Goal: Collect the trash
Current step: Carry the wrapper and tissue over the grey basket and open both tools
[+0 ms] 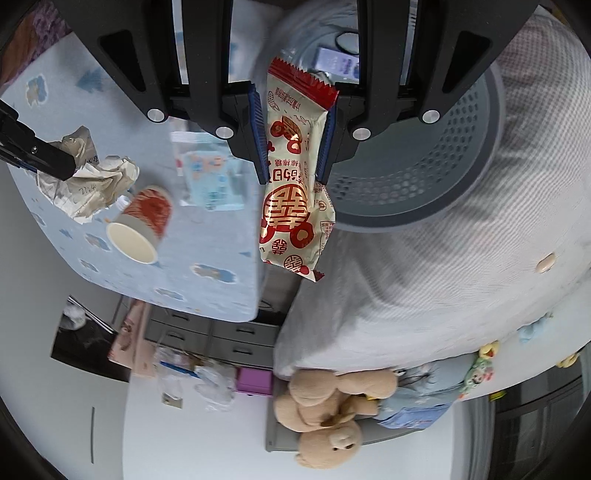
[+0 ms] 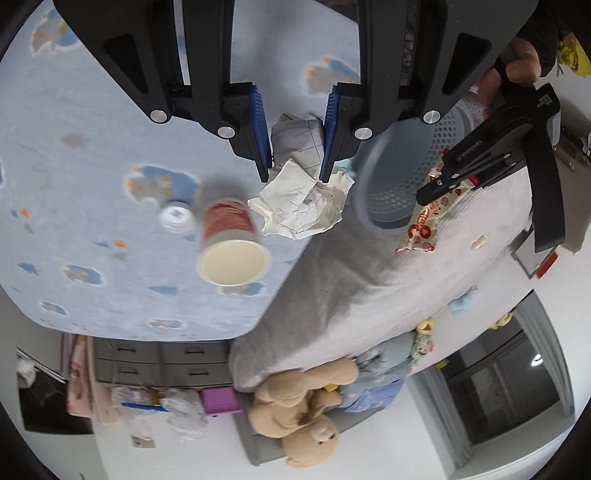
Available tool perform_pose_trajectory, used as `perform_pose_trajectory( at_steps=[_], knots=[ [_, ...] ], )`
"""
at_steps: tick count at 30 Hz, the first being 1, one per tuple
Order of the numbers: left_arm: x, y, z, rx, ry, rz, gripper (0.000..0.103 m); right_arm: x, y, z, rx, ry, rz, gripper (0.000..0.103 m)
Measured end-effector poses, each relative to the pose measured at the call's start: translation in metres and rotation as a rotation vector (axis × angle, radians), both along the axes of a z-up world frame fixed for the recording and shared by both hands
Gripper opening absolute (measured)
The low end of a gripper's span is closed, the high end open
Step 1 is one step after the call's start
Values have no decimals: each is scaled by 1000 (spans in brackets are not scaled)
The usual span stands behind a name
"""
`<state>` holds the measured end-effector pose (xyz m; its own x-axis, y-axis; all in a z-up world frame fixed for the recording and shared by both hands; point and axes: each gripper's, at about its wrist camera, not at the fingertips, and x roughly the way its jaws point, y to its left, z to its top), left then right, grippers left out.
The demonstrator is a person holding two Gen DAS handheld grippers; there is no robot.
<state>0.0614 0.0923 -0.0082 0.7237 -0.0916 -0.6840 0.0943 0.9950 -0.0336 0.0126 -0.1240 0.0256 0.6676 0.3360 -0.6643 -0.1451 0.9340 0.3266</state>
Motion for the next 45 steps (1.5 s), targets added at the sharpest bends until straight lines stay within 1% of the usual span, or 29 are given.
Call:
perform_pose_trajectory(
  at_steps=[4,6,9,17,23,28,32,34,36,37,38,41,45],
  knots=[
    [-2,28,-7,13,-2,55,25,13,36,1,1,-4,56,26],
    [0,43,-13,19,18,84,25,20,53,0,7,-1,80,26],
    [1,62,-20,-2,51,107,25,29,75,-2,6,11,113,26],
    [4,95,-28,-57,78,144,26,44,121,-12,-23,40,183,26],
    [6,114,-36,-87,113,176,26,54,143,-22,-42,68,219,28],
    [7,114,-37,-94,122,172,26,56,153,-30,-53,86,237,28],
    [6,114,-37,-94,121,174,27,57,155,-31,-60,84,240,31],
    [6,116,-36,-94,120,177,33,57,155,-29,-58,79,238,32],
    [5,117,-35,-92,115,185,54,57,153,-27,-56,68,234,41],
    [4,117,-34,-90,109,191,57,55,153,-26,-58,60,228,48],
    [3,118,-33,-91,105,194,59,54,152,-26,-60,54,223,51],
    [1,118,-34,-89,107,196,64,54,151,-26,-58,58,220,51],
    [3,117,-35,-83,113,197,64,53,149,-28,-53,66,216,51]
  ],
)
